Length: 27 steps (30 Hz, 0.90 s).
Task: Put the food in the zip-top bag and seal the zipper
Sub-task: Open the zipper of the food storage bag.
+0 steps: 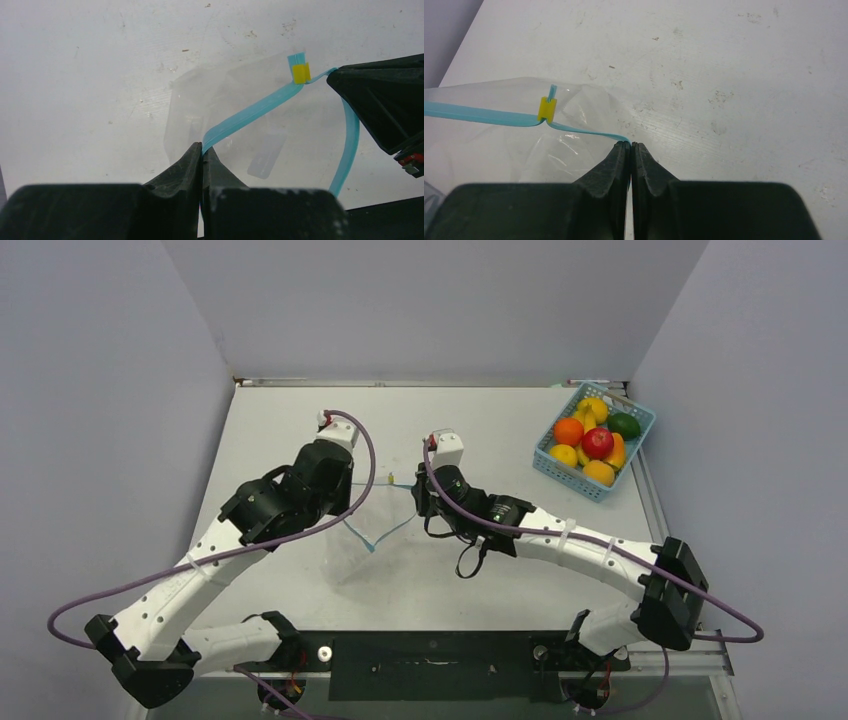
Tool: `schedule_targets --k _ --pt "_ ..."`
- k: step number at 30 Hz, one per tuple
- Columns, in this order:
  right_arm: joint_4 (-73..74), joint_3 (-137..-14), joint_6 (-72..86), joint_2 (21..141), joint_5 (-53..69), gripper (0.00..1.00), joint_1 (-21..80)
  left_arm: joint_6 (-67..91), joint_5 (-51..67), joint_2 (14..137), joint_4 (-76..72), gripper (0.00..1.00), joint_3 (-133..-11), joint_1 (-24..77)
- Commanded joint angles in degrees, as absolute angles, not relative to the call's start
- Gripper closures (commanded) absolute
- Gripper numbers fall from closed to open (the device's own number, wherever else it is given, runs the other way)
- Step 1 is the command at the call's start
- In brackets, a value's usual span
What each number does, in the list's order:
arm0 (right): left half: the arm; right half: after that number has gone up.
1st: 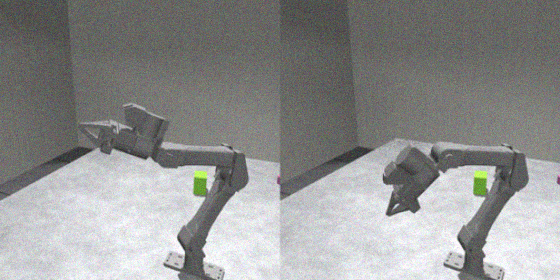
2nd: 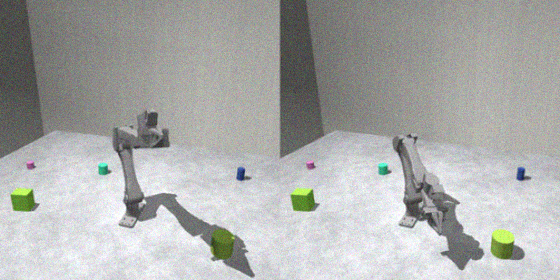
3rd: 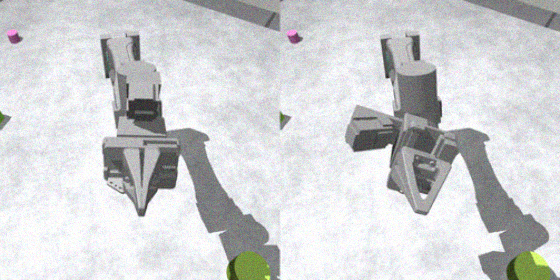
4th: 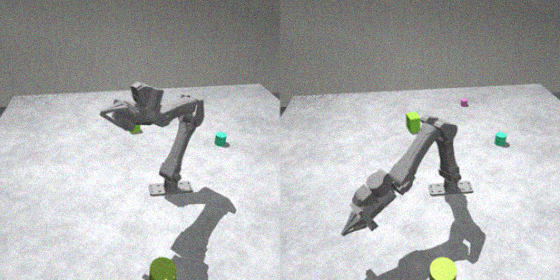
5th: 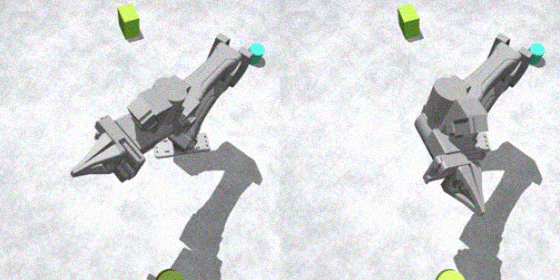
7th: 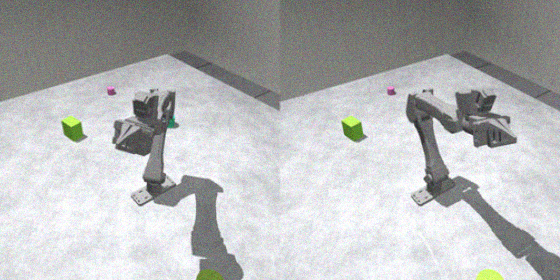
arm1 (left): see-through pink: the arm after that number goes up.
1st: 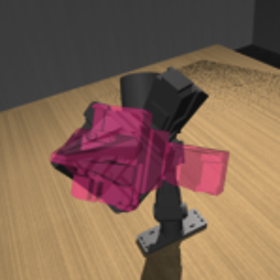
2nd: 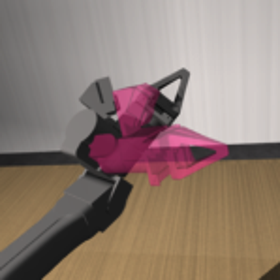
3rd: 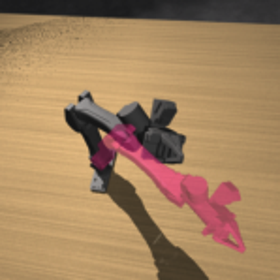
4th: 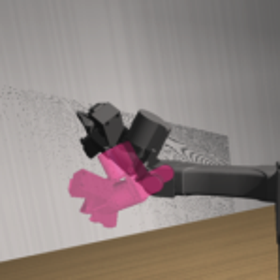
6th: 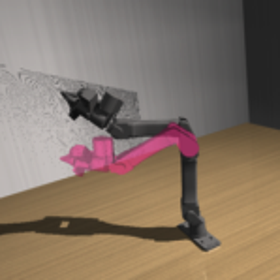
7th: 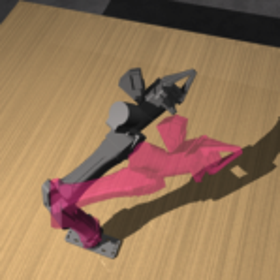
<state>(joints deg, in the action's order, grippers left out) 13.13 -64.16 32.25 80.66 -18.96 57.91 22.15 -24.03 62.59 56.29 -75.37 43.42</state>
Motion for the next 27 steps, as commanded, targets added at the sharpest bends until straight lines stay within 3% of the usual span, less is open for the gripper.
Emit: schedule_targets --k 1,9,18,23,27 --pt "6.33 -61.56 31.29 83.2 -17.76 0.95 54.75 20.67 -31.51 62.79 54.14 1.0 -74.81 43.9" --pt "-4.25 -59.3 31.4 88.51 -12.32 0.95 51.89 19.03 -38.08 63.83 50.5 1.0 -71.65 46.66" --pt "-6.49 -58.01 30.55 90.0 -10.52 0.95 50.48 18.28 -40.8 64.32 46.34 1.0 -67.03 46.87" --pt "-5.74 -58.2 30.28 88.85 -9.15 0.78 50.51 18.37 -40.76 61.93 43.77 1.0 -64.31 46.81" --pt "-5.28 -58.27 30.59 87.54 -8.12 0.73 50.61 18.24 -39.63 60.26 42.55 1.0 -62.91 46.78"
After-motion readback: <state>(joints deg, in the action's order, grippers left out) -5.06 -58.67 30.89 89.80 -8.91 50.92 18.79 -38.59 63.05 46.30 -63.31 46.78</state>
